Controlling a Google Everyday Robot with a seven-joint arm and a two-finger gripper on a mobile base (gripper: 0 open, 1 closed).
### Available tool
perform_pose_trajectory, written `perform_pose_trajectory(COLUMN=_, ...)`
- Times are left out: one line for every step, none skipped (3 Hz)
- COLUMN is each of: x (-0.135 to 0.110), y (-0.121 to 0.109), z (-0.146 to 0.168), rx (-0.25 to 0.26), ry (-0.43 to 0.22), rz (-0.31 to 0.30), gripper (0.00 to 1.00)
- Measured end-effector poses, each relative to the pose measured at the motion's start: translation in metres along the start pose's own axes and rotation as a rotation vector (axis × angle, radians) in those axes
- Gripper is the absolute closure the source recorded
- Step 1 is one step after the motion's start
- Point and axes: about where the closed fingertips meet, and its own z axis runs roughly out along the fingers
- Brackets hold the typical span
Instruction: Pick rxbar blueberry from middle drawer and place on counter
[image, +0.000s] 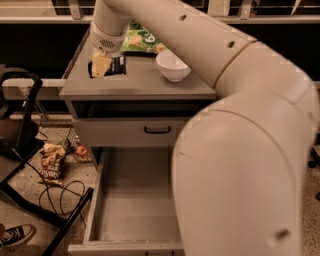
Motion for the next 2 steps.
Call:
perform_pose_trajectory(x=-0.0086, y=-0.0268, z=0.0309, rx=-0.005, ry=-0.084, rz=-0.029, gripper=1.0)
perform_pose_trajectory(x=-0.0107, y=-0.036, z=0.0329, rx=0.006, ry=-0.1, rz=-0.029, gripper=0.82)
